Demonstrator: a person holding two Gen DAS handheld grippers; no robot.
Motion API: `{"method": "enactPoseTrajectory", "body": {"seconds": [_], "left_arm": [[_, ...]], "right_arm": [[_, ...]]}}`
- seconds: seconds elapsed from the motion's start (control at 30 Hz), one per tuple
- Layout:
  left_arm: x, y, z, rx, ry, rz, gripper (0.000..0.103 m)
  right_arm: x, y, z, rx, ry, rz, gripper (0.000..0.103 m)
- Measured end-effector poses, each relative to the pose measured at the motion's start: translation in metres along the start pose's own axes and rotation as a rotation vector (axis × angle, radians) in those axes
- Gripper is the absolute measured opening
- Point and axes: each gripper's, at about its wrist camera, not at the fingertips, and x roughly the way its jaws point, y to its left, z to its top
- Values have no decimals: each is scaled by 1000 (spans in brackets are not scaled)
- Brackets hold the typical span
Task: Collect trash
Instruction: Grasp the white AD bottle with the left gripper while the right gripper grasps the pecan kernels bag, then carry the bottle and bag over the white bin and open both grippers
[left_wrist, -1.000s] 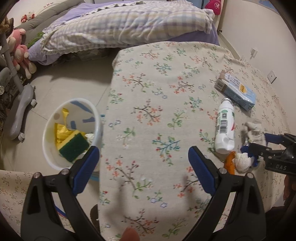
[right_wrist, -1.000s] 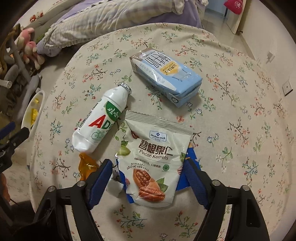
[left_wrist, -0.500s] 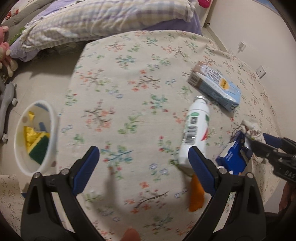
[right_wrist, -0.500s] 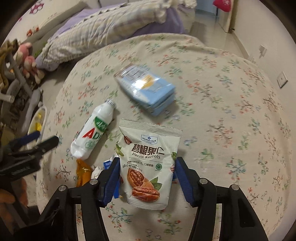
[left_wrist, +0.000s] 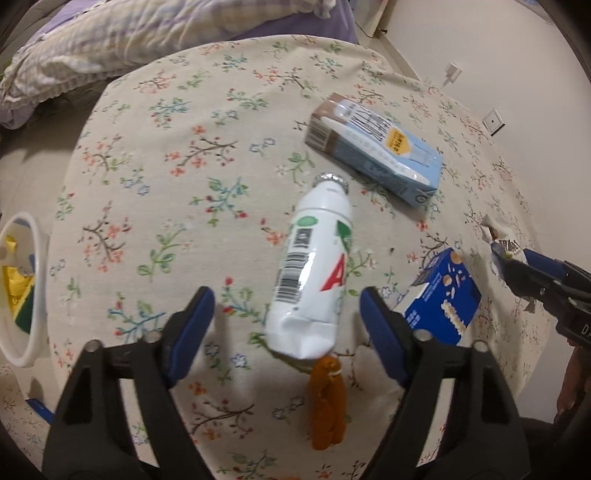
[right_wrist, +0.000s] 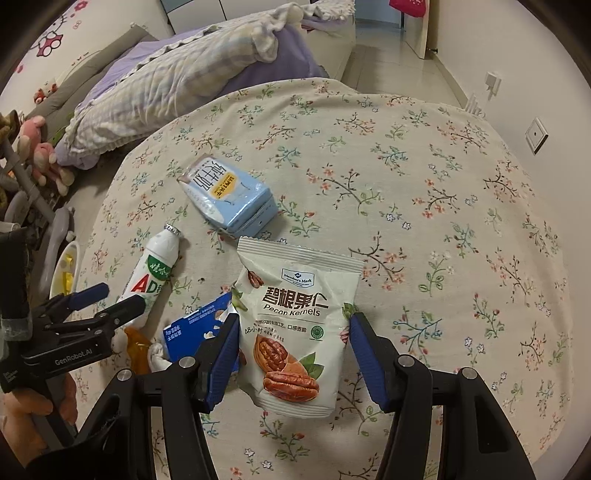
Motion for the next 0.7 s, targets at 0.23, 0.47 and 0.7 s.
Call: {"method": "enactPoseTrajectory", "body": {"seconds": [0.23, 0.47, 0.7], "left_arm": [[13, 1, -1, -25, 25, -66, 45], [0, 3, -1, -22, 10, -101, 41], [-19, 17, 1, -39, -30, -95, 41]], "right_arm": [[1, 9, -1, -19, -3, 2, 61], [3, 20, 2, -36, -4, 4, 61], [3, 35, 6, -55, -16, 16, 61]]}}
